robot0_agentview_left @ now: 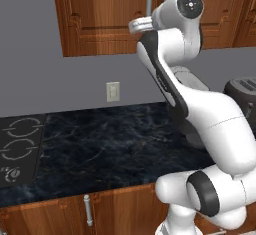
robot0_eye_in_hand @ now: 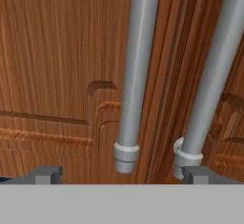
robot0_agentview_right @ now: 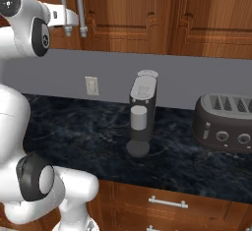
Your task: Open the cabinet and move the ladle to the pot. Then close the cabinet.
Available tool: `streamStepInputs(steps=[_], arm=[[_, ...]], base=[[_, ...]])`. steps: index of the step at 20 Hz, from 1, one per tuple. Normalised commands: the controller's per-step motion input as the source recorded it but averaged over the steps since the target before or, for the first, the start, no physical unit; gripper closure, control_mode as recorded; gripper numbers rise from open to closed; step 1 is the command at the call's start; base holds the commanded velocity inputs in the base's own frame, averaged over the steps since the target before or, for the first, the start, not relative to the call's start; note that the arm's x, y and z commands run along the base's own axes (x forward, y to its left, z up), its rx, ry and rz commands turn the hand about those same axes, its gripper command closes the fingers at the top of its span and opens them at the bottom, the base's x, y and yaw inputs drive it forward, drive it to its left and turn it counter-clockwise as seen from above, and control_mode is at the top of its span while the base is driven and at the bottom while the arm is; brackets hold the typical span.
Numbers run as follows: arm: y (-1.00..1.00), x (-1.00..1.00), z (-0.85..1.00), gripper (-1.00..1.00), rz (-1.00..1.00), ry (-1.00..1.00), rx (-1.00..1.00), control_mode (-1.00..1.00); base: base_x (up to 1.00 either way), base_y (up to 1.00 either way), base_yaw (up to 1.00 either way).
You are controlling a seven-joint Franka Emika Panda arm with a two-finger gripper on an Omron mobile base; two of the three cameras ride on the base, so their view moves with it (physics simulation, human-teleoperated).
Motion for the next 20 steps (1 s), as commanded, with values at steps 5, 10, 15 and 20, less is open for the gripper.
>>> streamStepInputs(steps=[5, 10, 15, 20], arm=[[0.0, 0.62, 0.0, -1.0, 0.0, 0.0, 0.01, -1.0], [0.0, 0.55, 0.0, -1.0, 0.0, 0.0, 0.04, -1.0], [0.0, 0.61, -0.02, -1.0, 0.0, 0.0, 0.05, -1.0], [0.02, 0.49, -0.08, 1.0, 0.0, 0.0, 0.02, -1.0]], base=[[0.0, 0.0, 0.0], [0.0, 0.0, 0.0], [0.0, 0.0, 0.0], [0.0, 0.0, 0.0]])
